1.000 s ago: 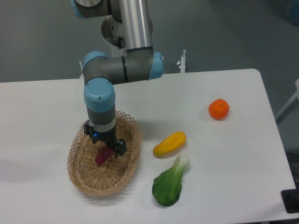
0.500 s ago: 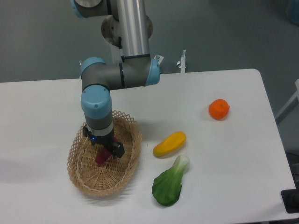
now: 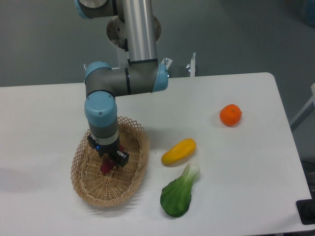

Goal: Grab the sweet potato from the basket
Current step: 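Lower the gripper onto the purple sweet potato and close on it, then lift the sweet potato out of the basket toward the orange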

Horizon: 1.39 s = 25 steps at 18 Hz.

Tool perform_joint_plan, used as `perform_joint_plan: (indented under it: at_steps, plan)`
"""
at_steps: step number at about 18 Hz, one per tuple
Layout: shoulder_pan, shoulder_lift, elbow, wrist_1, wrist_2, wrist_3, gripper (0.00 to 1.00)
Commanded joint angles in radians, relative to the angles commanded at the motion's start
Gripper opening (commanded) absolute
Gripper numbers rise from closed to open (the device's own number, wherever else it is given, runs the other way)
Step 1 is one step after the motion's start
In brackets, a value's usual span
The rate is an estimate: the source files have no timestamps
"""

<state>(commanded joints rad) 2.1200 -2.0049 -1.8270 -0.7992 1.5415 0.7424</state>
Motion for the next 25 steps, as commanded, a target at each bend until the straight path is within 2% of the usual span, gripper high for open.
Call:
perform_joint_plan:
  at_steps: [9,14,20,22,25]
  plan:
    - [0.002,0.014,0.017,0.000,0.003,0.003,0.29]
    - [0.017,0.057,0.064,-0.008,0.002,0.041,0.29]
    - [0.121,0.081,0.173,-0.028,-0.003,0.090,0.29]
    - [0.175,0.104,0.179,-0.031,-0.004,0.138,0.29]
    - [0.283,0.139,0.184,-0.080,-0.011,0.288,0.29]
